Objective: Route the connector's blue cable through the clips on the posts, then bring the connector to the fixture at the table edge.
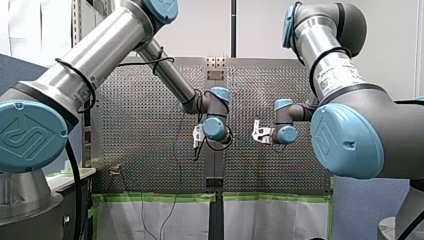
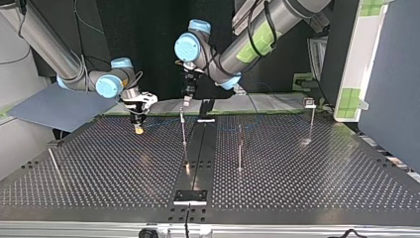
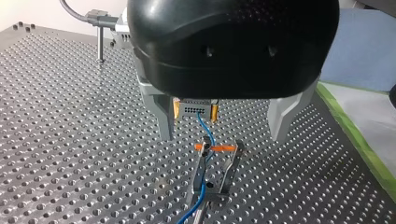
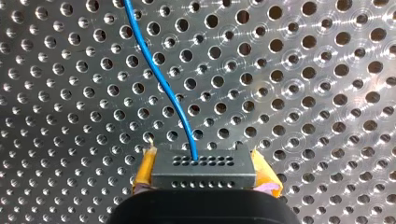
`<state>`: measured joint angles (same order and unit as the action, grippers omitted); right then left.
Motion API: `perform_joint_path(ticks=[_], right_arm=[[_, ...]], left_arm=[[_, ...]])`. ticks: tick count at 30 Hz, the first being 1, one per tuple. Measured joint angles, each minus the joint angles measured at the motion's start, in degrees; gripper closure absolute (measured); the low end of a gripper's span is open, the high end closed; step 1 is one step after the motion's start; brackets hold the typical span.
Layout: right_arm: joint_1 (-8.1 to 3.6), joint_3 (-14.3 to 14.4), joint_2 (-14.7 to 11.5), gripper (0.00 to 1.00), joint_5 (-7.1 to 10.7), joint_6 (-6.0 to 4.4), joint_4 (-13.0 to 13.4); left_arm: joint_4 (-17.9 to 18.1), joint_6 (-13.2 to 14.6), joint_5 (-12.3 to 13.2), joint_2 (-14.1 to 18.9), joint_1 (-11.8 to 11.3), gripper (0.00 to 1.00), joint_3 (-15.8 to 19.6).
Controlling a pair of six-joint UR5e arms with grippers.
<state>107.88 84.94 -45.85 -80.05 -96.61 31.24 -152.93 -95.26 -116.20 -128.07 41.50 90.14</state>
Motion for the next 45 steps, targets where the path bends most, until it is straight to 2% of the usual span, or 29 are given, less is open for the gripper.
perform_joint_path(ticks=[21,45], right_arm=[[0.10,0.01,0.03,1.00,0.06,0.00,-0.09],[0.21,0.01,0.04,1.00,0.06,0.00,-0.29]], left_arm=[[-2.76,-3.24,-2.55,0.02,0.11,0.00,0.00],[-2.97,-3.35,-2.71,0.01,0.10,0.00,-0.01]])
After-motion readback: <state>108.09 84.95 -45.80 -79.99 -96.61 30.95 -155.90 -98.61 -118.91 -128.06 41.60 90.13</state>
